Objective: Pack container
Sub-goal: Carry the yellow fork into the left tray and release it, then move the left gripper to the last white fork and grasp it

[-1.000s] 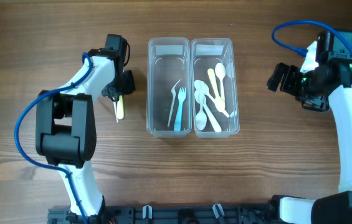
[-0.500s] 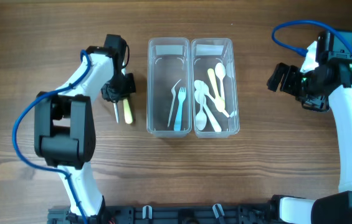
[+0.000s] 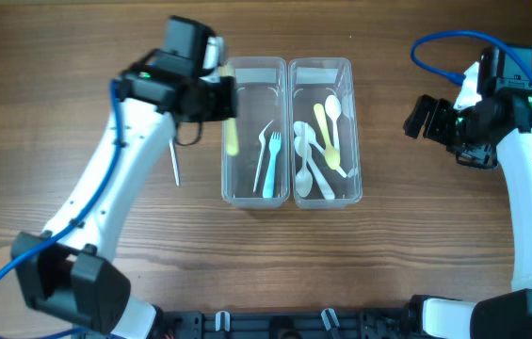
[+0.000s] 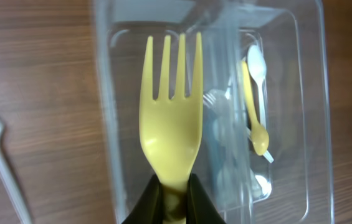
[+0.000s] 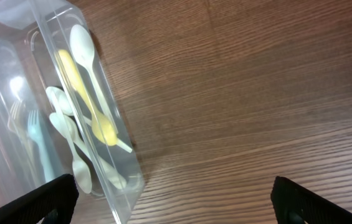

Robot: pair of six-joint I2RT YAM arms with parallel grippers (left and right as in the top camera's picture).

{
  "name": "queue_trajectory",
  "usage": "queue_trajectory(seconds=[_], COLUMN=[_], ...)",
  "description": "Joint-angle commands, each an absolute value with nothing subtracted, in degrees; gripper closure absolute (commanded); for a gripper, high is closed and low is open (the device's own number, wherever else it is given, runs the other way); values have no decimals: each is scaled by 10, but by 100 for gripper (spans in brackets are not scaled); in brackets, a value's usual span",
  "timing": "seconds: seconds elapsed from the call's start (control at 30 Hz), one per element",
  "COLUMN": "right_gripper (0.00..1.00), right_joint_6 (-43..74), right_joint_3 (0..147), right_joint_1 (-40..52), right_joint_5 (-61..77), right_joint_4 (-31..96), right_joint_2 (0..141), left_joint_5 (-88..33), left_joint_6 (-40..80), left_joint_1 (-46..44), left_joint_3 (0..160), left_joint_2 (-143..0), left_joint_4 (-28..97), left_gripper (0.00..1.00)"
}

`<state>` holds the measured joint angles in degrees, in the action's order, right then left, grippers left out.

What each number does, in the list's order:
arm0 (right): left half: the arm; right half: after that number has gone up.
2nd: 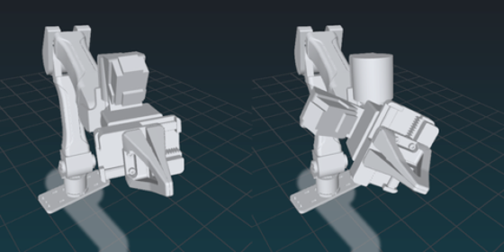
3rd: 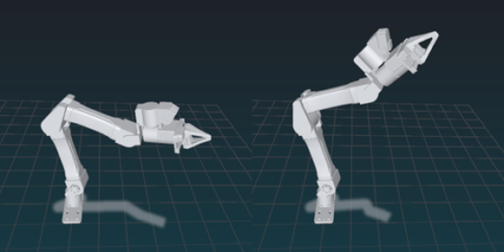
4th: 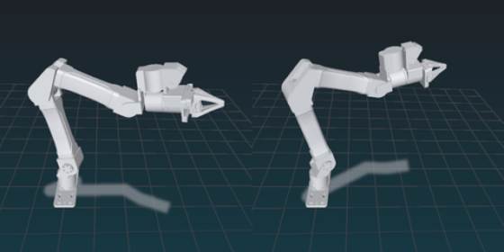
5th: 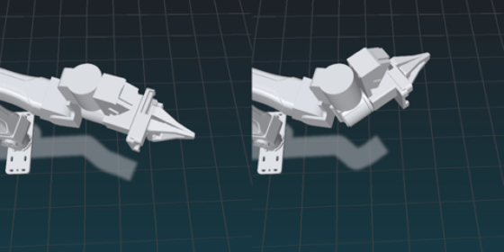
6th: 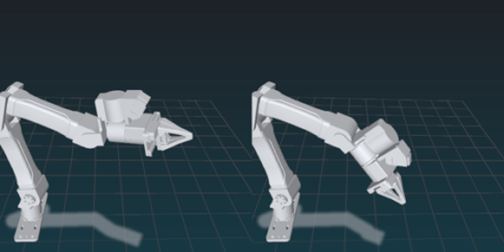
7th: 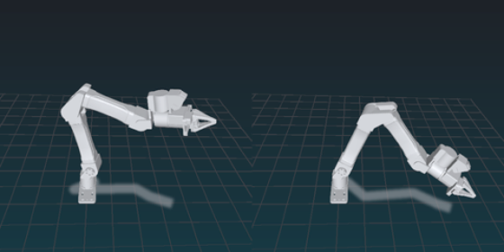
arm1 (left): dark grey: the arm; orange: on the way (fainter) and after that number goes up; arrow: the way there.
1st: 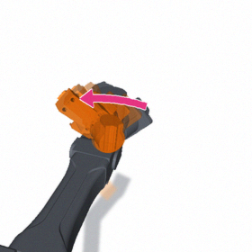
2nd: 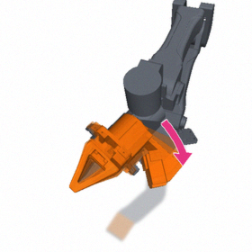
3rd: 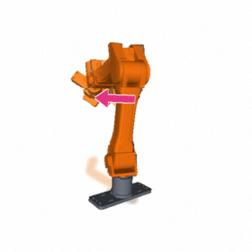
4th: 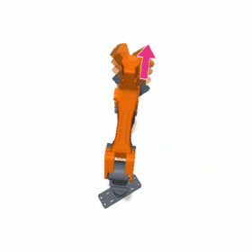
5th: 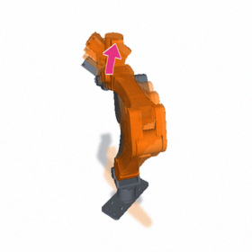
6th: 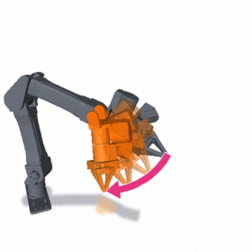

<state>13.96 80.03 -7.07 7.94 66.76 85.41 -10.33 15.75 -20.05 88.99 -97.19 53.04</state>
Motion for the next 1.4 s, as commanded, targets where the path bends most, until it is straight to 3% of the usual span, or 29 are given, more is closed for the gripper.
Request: queue_trajectory(seconds=[0.0, 0.2, 0.23, 0.33, 0.37, 0.67, 0.97, 1.37], right_gripper=[0, 0, 0, 0, 0, 0, 0, 0], right_joint_6=[135, 135, 135, 135, 135, 135, 136, 137], right_joint_3=[801, 801, 801, 801, 801, 801, 801, 801], right_joint_1=[-73, -73, -73, -73, -73, -73, -73, -73], right_joint_5=[86, 86, 86, 86, 86, 86, 86, 86], right_joint_4=[665, 666, 666, 665, 665, 661, 659, 662], right_joint_2=[859, 859, 859, 859, 859, 859, 859, 859], left_joint_5=[-43, -53, -53, -53, -53, 48, 45, 11], left_joint_6=[155, 159, 159, 159, 159, 158, 156, 152], left_joint_1=[-248, -275, -275, -261, -253, -130, -18, -9], left_joint_3=[886, 886, 886, 906, 914, 924, 875, 861], left_joint_2=[-1015, -1076, -1076, -1054, -1045, -998, -1077, -1194], left_joint_4=[511, 496, 497, 530, 544, 589, 581, 530], left_gripper=[87, 80, 74, 34, 29, 20, 37, 53])
